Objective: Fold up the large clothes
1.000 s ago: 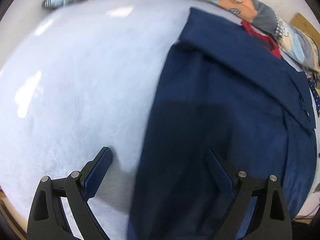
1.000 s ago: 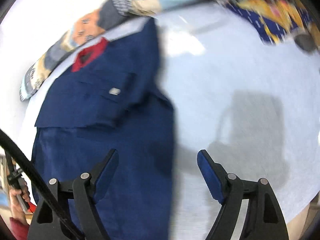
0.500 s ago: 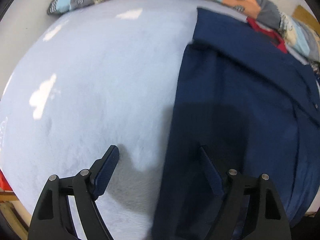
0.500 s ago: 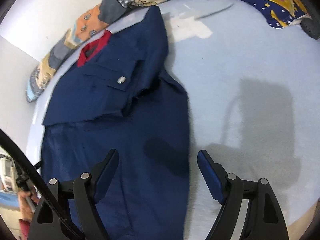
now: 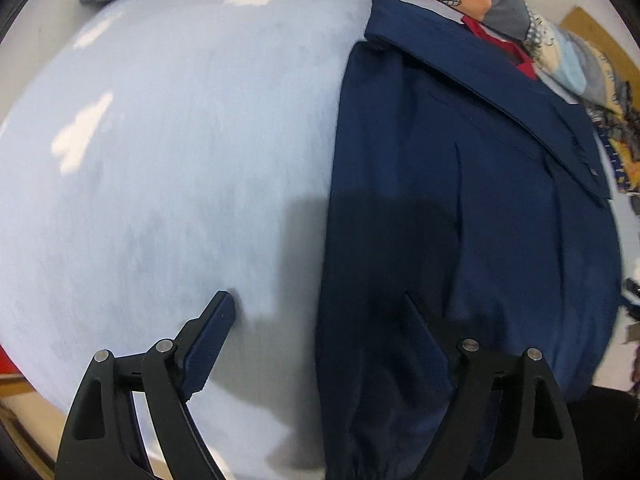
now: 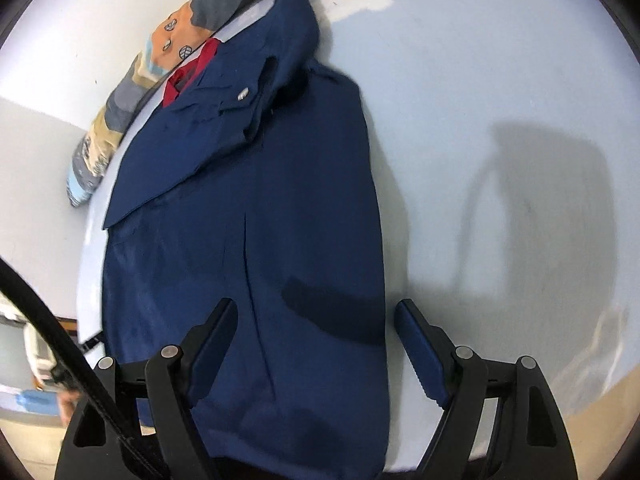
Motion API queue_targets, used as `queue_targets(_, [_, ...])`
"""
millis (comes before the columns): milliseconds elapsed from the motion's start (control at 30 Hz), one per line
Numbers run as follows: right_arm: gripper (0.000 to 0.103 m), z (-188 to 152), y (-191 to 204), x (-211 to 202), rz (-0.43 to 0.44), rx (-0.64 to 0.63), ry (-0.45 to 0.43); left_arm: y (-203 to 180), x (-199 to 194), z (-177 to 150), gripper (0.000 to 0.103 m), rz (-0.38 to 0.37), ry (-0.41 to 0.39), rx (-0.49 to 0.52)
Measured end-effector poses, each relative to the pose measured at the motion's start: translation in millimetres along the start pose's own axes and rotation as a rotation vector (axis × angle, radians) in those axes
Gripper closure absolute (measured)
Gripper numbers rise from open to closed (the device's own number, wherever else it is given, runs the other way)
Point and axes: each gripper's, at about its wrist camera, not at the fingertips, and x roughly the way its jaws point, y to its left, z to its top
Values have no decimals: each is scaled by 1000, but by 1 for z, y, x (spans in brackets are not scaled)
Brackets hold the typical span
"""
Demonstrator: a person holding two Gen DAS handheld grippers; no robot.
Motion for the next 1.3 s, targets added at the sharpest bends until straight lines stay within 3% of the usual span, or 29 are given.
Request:
queue_targets(100, [18,-21,0,4,54,32,29,-5,2,-18,18,1,17,37])
queue_targets(300, [18,-59,13,8,28,-8,22,-18,-2,-42,17,-31,40,91])
queue_targets(400, [18,-81,5,12,23,29,35,-28,1,-53,13,-7,54,160])
queue_targets(467, [17,-96,2,16,27,36,57,-29,0,-58,12,-27,63,170])
queue_targets(567, [17,-113,15,13,-19,-39,6,-25,-2,-61,12,-77,76,157])
queue_targets(600, [17,-116,20,11,-25,-58,-11,-20,-4,-63,15,-80,73,151])
queue_targets(633, [21,-118,24,8,-18,-72,-29,-17,-7,-65,31,-71,63,140])
queue_targets(667, [42,-118,24,4,-11,-77,-44,-14,-7,-64,38,-56,55,125])
queue_targets(700, [54,-120,23,4,-15,-80,-49,-6,-10,-67,49,-48,52,106])
queue_targets(733, [61,-120,21,3,-23,-74,-53,1,-12,-66,54,-55,49,78])
queue_targets(833, [58,-118,5,6,1,4,-36,12,-12,-59,54,-93,53,41])
queue_targets(867, [52,-117,2,9,-13,28,-30,13,-12,-59,54,-89,53,51])
queue_targets(900, [38,-116,-3,11,-28,50,-20,10,-12,-60,45,-79,56,67])
queue_targets(933, [33,-116,-6,12,-22,61,-15,12,-13,-64,30,-80,66,75])
queue_targets(1033, [29,-116,-3,11,-34,47,-14,-2,-6,-67,11,-80,99,127])
queue_targets(1100, [27,-117,-1,12,-32,29,-9,-9,0,-70,10,-85,133,172])
queue_targets(1133, [29,-117,2,15,-17,24,-6,-13,-1,-72,16,-71,125,197])
queue_targets(1167, [45,-118,8,18,5,8,5,-18,-1,-72,19,-58,119,218])
queue_targets(1200, [55,-118,14,21,5,-18,5,-20,-3,-73,31,-62,115,226])
queue_targets(1233, [75,-119,20,20,9,-41,-5,-19,-7,-73,47,-73,105,222])
queue_targets(1267, [83,-120,25,17,18,-62,-24,-15,-14,-73,58,-87,86,211])
queue_targets(1300, [83,-119,29,12,34,-76,-44,-9,-19,-72,77,-101,71,184])
